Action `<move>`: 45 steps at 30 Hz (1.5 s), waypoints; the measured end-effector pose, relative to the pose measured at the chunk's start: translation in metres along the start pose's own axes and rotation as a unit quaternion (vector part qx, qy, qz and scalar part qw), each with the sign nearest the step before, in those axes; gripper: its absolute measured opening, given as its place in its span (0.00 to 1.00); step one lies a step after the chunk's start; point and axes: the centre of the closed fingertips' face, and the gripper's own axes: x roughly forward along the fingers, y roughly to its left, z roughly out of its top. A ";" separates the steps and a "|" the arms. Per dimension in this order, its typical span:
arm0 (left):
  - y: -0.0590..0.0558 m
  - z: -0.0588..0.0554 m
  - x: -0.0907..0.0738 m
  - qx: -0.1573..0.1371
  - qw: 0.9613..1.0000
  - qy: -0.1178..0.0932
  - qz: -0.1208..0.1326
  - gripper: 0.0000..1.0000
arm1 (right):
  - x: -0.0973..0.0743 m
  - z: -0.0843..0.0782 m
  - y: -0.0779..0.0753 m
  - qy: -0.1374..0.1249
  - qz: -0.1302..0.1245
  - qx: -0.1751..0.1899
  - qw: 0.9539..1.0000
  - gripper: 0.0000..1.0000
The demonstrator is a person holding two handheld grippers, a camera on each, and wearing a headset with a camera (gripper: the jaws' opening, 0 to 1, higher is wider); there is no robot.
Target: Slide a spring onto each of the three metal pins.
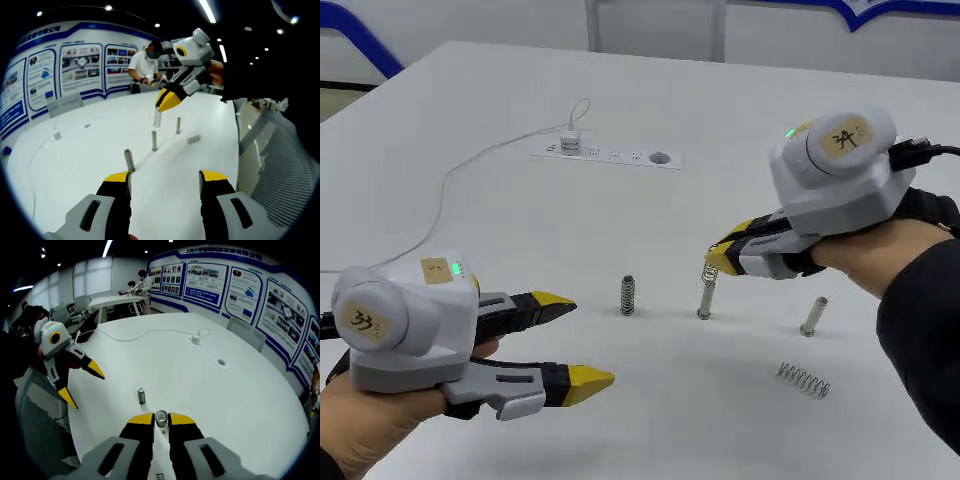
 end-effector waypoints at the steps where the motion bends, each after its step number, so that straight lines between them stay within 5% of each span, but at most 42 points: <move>1: 0.000 0.000 0.000 0.000 1.000 0.000 0.000 0.56 | 0.000 0.000 -0.001 0.000 -0.001 0.000 1.000 0.12; 45: 0.003 -0.005 0.000 -0.015 1.000 0.004 0.007 0.56 | 0.043 -0.038 -0.015 0.036 0.011 0.043 0.998 0.12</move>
